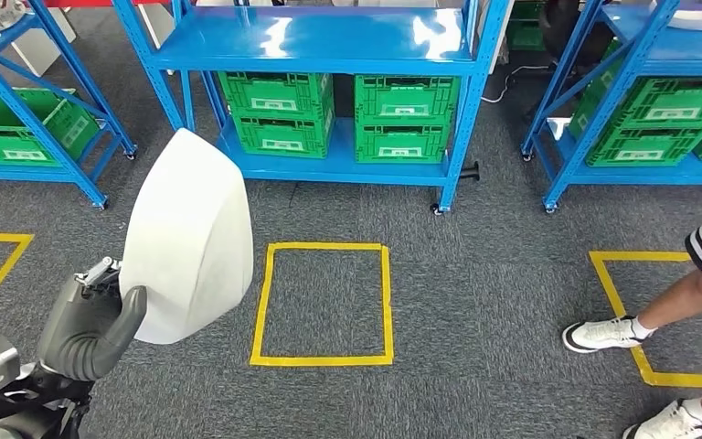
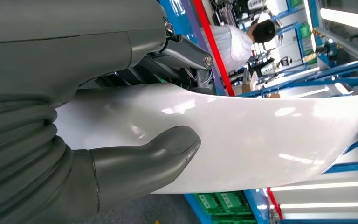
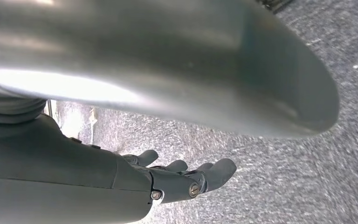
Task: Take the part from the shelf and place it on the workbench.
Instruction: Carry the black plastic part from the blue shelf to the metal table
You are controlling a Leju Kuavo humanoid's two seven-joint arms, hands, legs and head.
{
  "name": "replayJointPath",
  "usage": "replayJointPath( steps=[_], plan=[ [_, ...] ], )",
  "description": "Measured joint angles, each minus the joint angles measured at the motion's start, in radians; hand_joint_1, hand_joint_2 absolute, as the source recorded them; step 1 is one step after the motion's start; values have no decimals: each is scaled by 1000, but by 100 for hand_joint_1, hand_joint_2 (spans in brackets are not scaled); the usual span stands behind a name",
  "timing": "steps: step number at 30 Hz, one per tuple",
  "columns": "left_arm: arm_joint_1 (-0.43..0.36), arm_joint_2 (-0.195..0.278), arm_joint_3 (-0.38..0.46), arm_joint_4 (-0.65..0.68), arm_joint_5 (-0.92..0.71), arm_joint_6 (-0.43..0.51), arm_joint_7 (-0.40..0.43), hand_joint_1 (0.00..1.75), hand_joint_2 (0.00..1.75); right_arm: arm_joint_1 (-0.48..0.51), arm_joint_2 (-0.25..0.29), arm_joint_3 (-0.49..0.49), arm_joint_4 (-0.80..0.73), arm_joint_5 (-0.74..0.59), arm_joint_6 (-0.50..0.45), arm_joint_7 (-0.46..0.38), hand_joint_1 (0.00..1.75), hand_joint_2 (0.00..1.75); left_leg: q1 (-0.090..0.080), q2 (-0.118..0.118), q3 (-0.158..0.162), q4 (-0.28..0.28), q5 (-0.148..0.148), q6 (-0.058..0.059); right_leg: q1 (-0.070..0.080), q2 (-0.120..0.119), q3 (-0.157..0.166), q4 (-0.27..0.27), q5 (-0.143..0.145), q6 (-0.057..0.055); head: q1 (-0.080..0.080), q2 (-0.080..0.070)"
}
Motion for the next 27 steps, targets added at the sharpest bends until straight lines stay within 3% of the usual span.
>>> replayJointPath(
  steps=[1,4,6,8,9,10,11,13,15,17,18,19,21,22,23,24,25,27],
  plan=[
    [0,-1,4,-1,0,0,0,175,175,0,0,0,0,0,1,0,0,0,0,1,-8,-2,11,9,-2,1,-4,2,-4,7,-1,0],
    [0,-5,9,-4,0,0,0,175,175,1,0,0,0,0,1,0,0,0,3,5,-37,-4,41,31,-4,5,-31,65,-92,18,3,0],
    [0,-5,10,-4,0,-1,0,175,175,1,0,0,0,1,1,0,0,0,2,5,-44,-4,46,34,-4,5,-38,90,-122,20,3,0],
    [-1,-8,12,-3,0,-7,2,175,175,1,0,0,0,-1,-2,0,0,0,1,6,-67,0,62,35,-2,6,-52,179,-166,23,4,0],
    [-6,-10,13,2,0,-13,4,175,175,0,0,0,0,-3,-5,1,0,0,0,6,-92,7,77,35,-1,6,-44,221,-171,24,5,0],
    [-13,-13,15,7,0,-20,6,175,175,-1,-1,0,0,-6,-8,1,0,0,-1,6,-121,17,93,33,1,7,-21,243,-168,24,6,0],
    [-22,-14,15,15,0,-26,7,175,175,-2,-1,0,0,-8,-11,2,0,0,-2,6,-147,29,106,30,2,7,27,210,-147,21,8,0],
    [-40,-15,15,29,1,-34,7,175,175,-8,0,0,0,-11,-13,2,0,0,-4,7,-179,50,119,20,7,7,126,72,-147,10,9,0],
    [-60,-15,15,44,4,-37,6,175,175,-10,0,0,0,-12,-14,1,0,0,-6,9,-192,56,133,9,12,9,158,7,-169,-4,10,0],
    [-73,-14,15,57,6,-37,6,175,175,-10,2,0,0,-14,-15,0,0,0,-5,8,-198,56,142,-4,10,8,146,1,-155,-20,10,0],
    [-78,-14,14,62,8,-38,7,175,175,-10,3,0,0,-15,-15,-1,0,0,-4,5,-205,65,128,-10,8,7,138,-1,-144,-29,8,0],
    [-83,-13,14,67,10,-40,8,175,175,-10,3,0,0,-17,-15,-2,0,0,-2,3,-216,92,97,-17,5,5,128,-3,-133,-37,6,0],
    [-98,-14,13,81,15,-45,13,175,175,-11,3,-1,0,-20,-15,-3,0,0,4,1,-244,197,4,-29,5,4,105,-3,-113,-44,1,0],
    [-105,-15,12,88,16,-48,15,175,175,-11,3,-1,0,-21,-15,-3,0,0,7,1,-255,257,-30,-34,5,3,92,-3,-103,-44,1,0],
    [-111,-16,11,95,17,-50,17,175,175,-11,3,-1,0,-22,-16,-3,0,0,9,1,-256,300,-40,-37,5,3,79,-2,-93,-43,1,0],
    [-117,-17,10,101,17,-51,18,175,175,-11,3,-1,0,-24,-17,-3,0,0,11,1,-243,313,-29,-38,5,3,66,-1,-83,-41,0,0],
    [-123,-19,9,107,17,-51,20,175,175,-11,3,-2,0,-26,-18,-3,0,0,13,1,-213,290,-4,-38,5,3,54,-1,-73,-38,0,0],
    [-137,-22,5,115,17,-51,20,175,175,-11,4,-2,0,-28,-20,-3,0,0,13,1,-115,161,34,-33,5,3,35,1,-57,-31,0,0]
  ],
)
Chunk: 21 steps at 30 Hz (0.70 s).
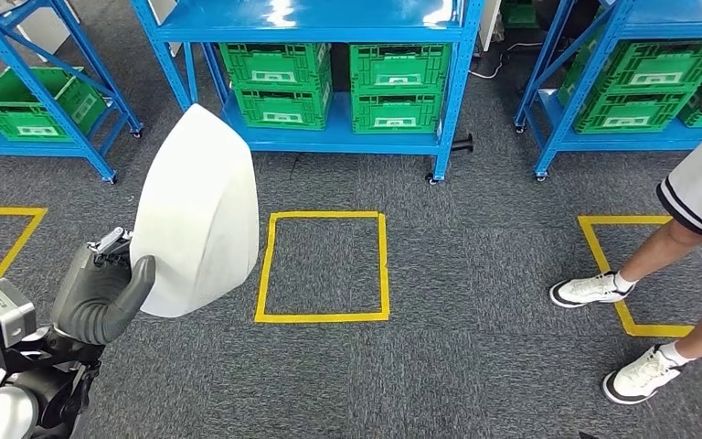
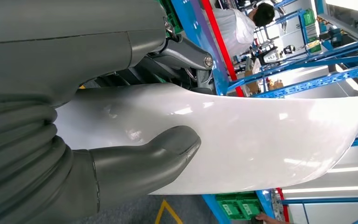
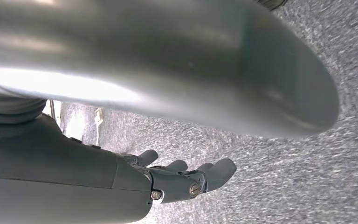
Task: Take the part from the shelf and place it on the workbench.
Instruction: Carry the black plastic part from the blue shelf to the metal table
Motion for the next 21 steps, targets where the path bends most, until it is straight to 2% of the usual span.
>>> replayJointPath(
  steps=[1,2,3,5,6,7,8,9,10,11,12,13,14,16,17,18,21],
  plan=[
    [-7,-1,-1,3,0,0,0,175,175,0,0,0,0,-1,-1,0,0,0,-2,-1,47,-71,-1,5,0,0,-6,0,9,5,0,0],
    [-12,-2,-2,6,1,0,0,175,175,0,1,0,0,-1,-1,0,0,0,-5,-2,77,-121,-7,11,0,0,-10,-1,17,11,1,0],
    [-16,-3,-3,9,1,0,0,175,175,0,1,0,0,-1,-2,0,0,0,-10,-3,91,-149,-14,17,-1,0,-13,-3,27,18,1,0],
    [-19,-5,-4,14,1,0,1,175,175,1,2,0,0,-1,-2,2,0,0,-12,-2,84,-159,-2,31,-3,1,-17,-8,41,31,2,0],
    [-22,-7,-4,17,1,0,1,175,175,1,2,0,0,-1,-2,3,0,0,-10,-1,77,-162,7,40,-4,3,-23,0,30,36,3,0],
    [-25,-8,-5,20,1,0,1,175,175,1,2,0,0,-2,-2,3,0,0,-8,1,68,-164,18,49,-4,4,-34,25,1,39,5,0],
    [-27,-10,-6,22,2,0,2,175,175,1,2,0,0,-1,-2,3,0,0,-6,3,57,-164,28,56,-5,5,-50,70,-43,42,7,0],
    [-29,-11,-6,25,2,0,2,175,175,1,2,0,0,-1,-2,2,0,0,-8,5,43,-161,37,60,-4,6,-69,135,-94,44,9,0],
    [-28,-11,-6,27,3,0,1,175,175,1,2,0,0,-1,-1,0,0,0,-9,6,28,-157,47,62,-4,7,-86,203,-133,45,10,0],
    [-25,-11,-6,29,4,1,-1,175,175,1,2,0,0,0,0,-2,0,0,-9,6,12,-152,55,63,-3,7,-93,255,-151,47,10,0],
    [-22,-11,-6,31,4,1,-3,175,175,1,1,0,0,0,1,-3,0,0,-9,7,-4,-146,63,62,-3,7,-87,281,-146,48,10,0],
    [-18,-11,-6,32,5,1,-5,175,175,2,1,0,0,0,2,-5,0,0,-9,7,-21,-138,70,60,-3,7,-65,270,-124,48,10,0],
    [-16,-10,-6,32,5,2,-6,175,175,1,0,0,0,1,3,-6,0,0,-9,7,-37,-129,76,58,-4,7,-23,224,-98,46,11,0],
    [-14,-10,-6,32,6,2,-8,175,175,-1,-1,0,0,1,3,-8,0,0,-10,6,-65,-111,87,49,-2,8,73,90,-90,39,11,0],
    [-13,-9,-6,32,6,2,-9,175,175,-1,-1,0,0,1,4,-8,0,0,-11,6,-73,-105,92,43,1,9,104,39,-98,35,11,0],
    [-12,-9,-6,31,6,2,-10,175,175,-1,-1,0,0,1,4,-9,0,0,-12,5,-77,-102,98,37,3,10,118,13,-108,30,11,0],
    [-10,-8,-6,31,6,2,-10,175,175,1,-1,0,0,1,5,-9,0,0,-11,4,-82,-106,115,23,3,9,107,7,-96,14,12,0]
  ],
)
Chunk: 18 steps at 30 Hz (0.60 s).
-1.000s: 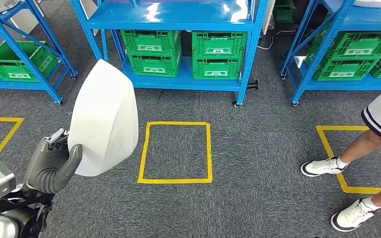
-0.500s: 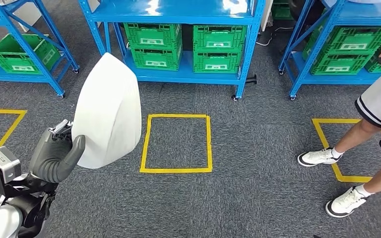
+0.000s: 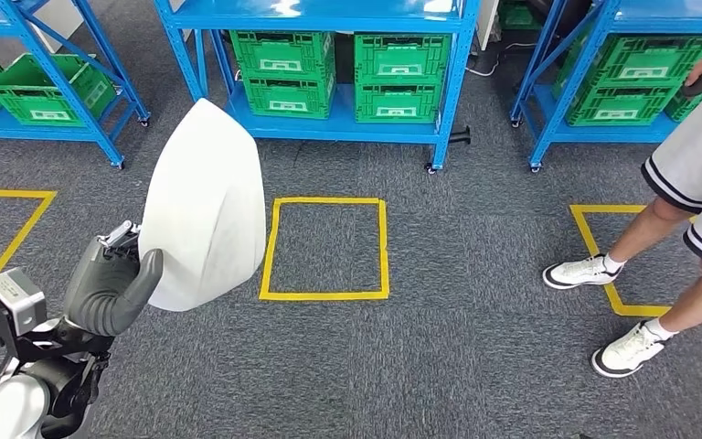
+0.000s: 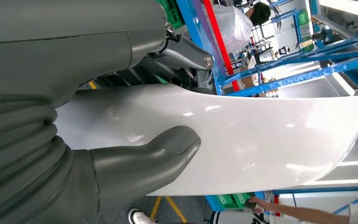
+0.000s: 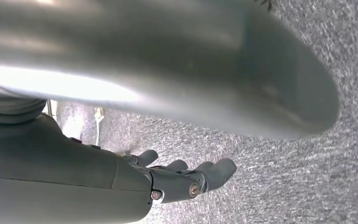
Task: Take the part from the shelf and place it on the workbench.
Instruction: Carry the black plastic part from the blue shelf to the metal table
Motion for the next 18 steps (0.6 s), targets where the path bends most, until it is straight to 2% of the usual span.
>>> replayJointPath(
  steps=[1,2,3,5,6,7,8,9,10,12,13,14,16,17,18],
  plan=[
    [1,1,0,0,0,0,0,175,175,-1,0,0,0,0,0,0,0,0,1,-2,-5,3,-5,-5,-2,-1,-7,-3,8,-7,-1,0],
    [3,2,0,0,1,0,-1,175,175,-1,1,0,0,0,0,1,0,0,2,-3,-14,19,-26,-11,-4,-3,-16,-6,17,-15,-3,0],
    [3,3,0,0,2,-1,-4,175,175,-1,1,0,0,0,0,1,0,0,4,-5,-27,53,-64,-17,-6,-5,-28,-8,27,-21,-5,0],
    [3,3,0,0,5,-3,-12,175,175,-1,1,0,0,-1,0,2,0,0,7,-5,-55,168,-154,-28,-5,-6,-51,-9,46,-27,-9,0],
    [3,3,0,0,6,-5,-15,175,175,-1,1,-1,0,-2,0,2,0,0,9,-5,-64,224,-174,-32,-5,-6,-63,-9,55,-26,-10,0],
    [1,3,0,1,8,-6,-17,175,175,-1,1,-1,0,-2,0,3,0,0,10,-5,-63,259,-170,-34,-5,-7,-75,-8,65,-25,-10,0],
    [-2,3,0,2,10,-8,-17,175,175,-1,1,-1,0,-2,0,4,0,0,10,-5,-47,262,-148,-34,-5,-8,-86,-8,74,-23,-10,0],
    [-8,2,0,3,11,-10,-17,175,175,-1,1,-1,0,-2,-1,5,0,0,11,-5,-13,228,-119,-32,-5,-8,-95,-7,83,-20,-10,0],
    [-16,2,-1,4,12,-14,-16,175,175,-2,1,-1,0,-2,-1,6,0,0,11,-3,37,163,-101,-27,-5,-10,-103,-7,92,-17,-10,0],
    [-37,1,-2,6,15,-19,-13,175,175,-2,1,-1,0,1,-1,4,0,0,4,11,131,19,-109,-14,-3,-15,-111,-5,106,-9,-10,0],
    [-48,0,-2,7,16,-20,-12,175,175,-1,2,-1,0,4,-2,2,0,0,0,16,155,-26,-122,-6,-3,-20,-114,-5,113,-3,-10,0],
    [-56,0,-3,8,18,-20,-10,175,175,-1,2,-1,0,6,-3,1,0,0,-4,17,162,-45,-129,0,-3,-25,-115,-7,118,3,-10,0],
    [-63,-2,-4,10,20,-20,-9,175,175,-1,4,-1,0,10,-4,-1,0,0,-4,7,156,-53,-118,17,-5,-31,-118,-5,122,16,-9,0],
    [-66,-4,-4,11,21,-20,-8,175,175,-1,4,-1,0,10,-5,-1,0,0,-2,2,154,-55,-111,26,-6,-28,-125,13,107,20,-8,0],
    [-68,-6,-5,12,21,-20,-7,175,175,-1,5,-1,0,10,-6,-1,0,0,0,-3,149,-57,-102,34,-7,-22,-140,50,78,23,-7,0]
  ],
)
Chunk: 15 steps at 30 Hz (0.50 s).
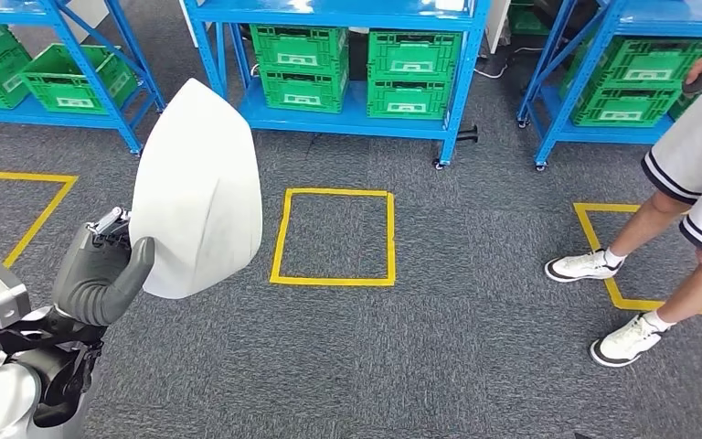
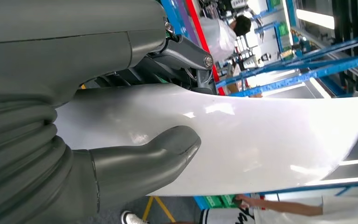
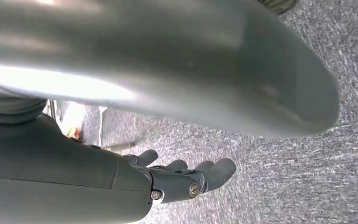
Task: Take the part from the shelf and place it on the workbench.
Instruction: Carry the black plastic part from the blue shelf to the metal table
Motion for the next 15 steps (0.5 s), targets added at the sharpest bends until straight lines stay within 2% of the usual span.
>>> replayJointPath(
  steps=[2,3,4,5,6,7,8,9,10,12,13,14,15],
  plan=[
    [-4,-4,-1,4,0,0,2,175,175,0,0,0,0,0,-2,0,0,0,1,-13,-16,4,13,7,0,13,-50,129,-80,4,3,0],
    [-4,-5,-2,6,0,0,2,175,175,0,0,0,0,0,-2,0,0,0,0,-21,-27,9,18,6,0,15,-71,190,-108,6,4,0],
    [-4,-6,-3,9,0,0,3,175,175,0,-1,0,0,0,-3,0,0,0,0,-30,-37,15,22,4,1,17,-79,223,-120,7,4,0],
    [-4,-6,-4,10,0,0,3,175,175,1,0,0,0,0,-3,0,0,0,1,-40,-47,21,25,2,1,18,-66,216,-112,7,5,0],
    [-4,-7,-4,12,0,0,3,175,175,0,0,0,0,0,-3,0,0,0,1,-49,-56,29,26,0,1,22,-32,170,-91,5,5,0],
    [-5,-8,-5,12,0,0,3,175,175,0,0,0,0,0,-3,0,0,0,2,-59,-63,38,27,-3,0,37,12,99,-69,3,5,0],
    [-6,-9,-5,12,0,0,3,175,175,0,0,0,0,0,-3,0,0,0,1,-67,-71,46,27,-7,1,54,51,36,-54,1,6,0],
    [-7,-10,-5,12,0,0,3,175,175,0,0,0,0,-1,-3,-1,0,0,1,-75,-78,53,28,-12,1,67,76,-8,-46,-3,6,0],
    [-7,-11,-6,12,0,0,3,175,175,0,1,0,0,-1,-3,-1,0,0,0,-83,-84,56,29,-18,2,75,85,-27,-46,-8,6,0],
    [-7,-12,-7,13,0,0,3,175,175,0,2,0,0,-1,-3,-2,0,0,0,-100,-91,54,37,-32,3,58,84,-30,-42,-21,6,0],
    [-7,-12,-8,13,0,0,2,175,175,-1,3,0,0,-2,-3,-3,0,0,1,-99,-94,55,38,-37,2,48,83,-33,-38,-28,6,0],
    [-7,-12,-9,13,0,0,2,175,175,-1,3,0,0,-2,-3,-5,0,0,0,-86,-101,66,29,-43,1,37,83,-36,-35,-36,4,0],
    [-8,-12,-9,13,0,0,2,175,175,-1,4,0,0,-3,-4,-6,0,0,0,-66,-116,96,8,-48,-1,26,82,-39,-32,-42,1,0]
  ],
)
